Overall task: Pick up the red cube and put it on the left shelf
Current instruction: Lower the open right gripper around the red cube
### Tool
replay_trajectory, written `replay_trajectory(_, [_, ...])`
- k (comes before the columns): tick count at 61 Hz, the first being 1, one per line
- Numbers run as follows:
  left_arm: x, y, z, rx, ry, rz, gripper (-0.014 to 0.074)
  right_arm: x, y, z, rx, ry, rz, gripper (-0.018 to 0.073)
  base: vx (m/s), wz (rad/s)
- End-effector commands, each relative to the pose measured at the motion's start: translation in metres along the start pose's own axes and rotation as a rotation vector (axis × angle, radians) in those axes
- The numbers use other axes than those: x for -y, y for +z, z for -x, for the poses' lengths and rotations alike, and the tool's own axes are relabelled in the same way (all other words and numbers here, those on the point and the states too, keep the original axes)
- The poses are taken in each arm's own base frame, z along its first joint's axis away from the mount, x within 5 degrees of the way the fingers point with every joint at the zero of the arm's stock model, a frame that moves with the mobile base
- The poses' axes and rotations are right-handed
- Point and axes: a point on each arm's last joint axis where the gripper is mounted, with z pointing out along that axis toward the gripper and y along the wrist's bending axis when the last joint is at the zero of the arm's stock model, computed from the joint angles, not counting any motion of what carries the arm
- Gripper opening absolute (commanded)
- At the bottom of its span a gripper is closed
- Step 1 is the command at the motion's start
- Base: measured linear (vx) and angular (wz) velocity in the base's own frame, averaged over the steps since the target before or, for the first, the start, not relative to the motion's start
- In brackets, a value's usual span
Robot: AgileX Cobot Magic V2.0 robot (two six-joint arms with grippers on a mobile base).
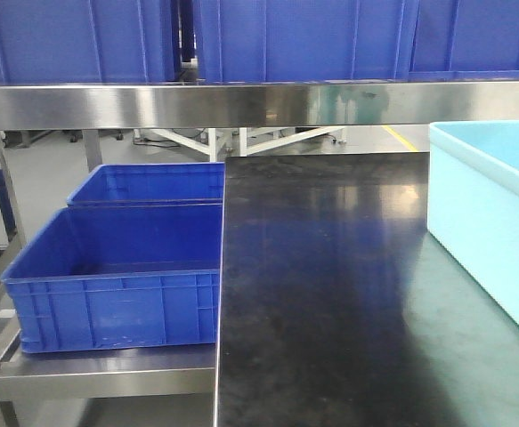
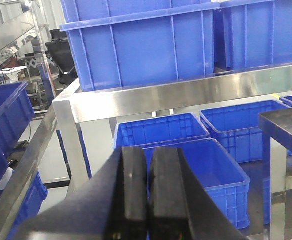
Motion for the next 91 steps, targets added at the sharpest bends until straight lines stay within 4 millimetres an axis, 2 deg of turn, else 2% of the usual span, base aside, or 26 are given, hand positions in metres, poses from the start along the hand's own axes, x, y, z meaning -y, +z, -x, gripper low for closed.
replay_trajectory(1, [0.0,0.001,0.0,0.056,-0.009,0.011,0.0106,0.001,-0.007,0.019,0.109,-0.008,-0.001,0.0604,0.0,0.0])
replay_trajectory(16, [0.0,0.001,0.0,0.056,-0.009,0.011,0.0106,0.006,-0.007,0.019,0.104,-0.014,-0.026,0.0604,0.0,0.0])
replay_trajectory(32, [0.0,0.001,0.0,0.056,-0.009,0.011,0.0106,0.044,-0.009,0.011,0.034,0.074,-0.179,0.0604,0.0,0.0])
replay_trajectory(37, [0.0,0.001,0.0,0.056,-0.009,0.011,0.0106,0.051,-0.006,0.007,-0.007,0.092,-0.203,0.0604,0.0,0.0])
replay_trajectory(62, [0.0,0.001,0.0,0.056,-0.009,0.011,0.0106,0.057,0.036,-0.017,-0.233,0.112,-0.2,0.0604,0.0,0.0])
replay_trajectory(91, [0.0,0.001,0.0,0.056,-0.009,0.011,0.0106,0.06,0.055,-0.03,-0.334,0.12,-0.196,0.0604,0.0,0.0])
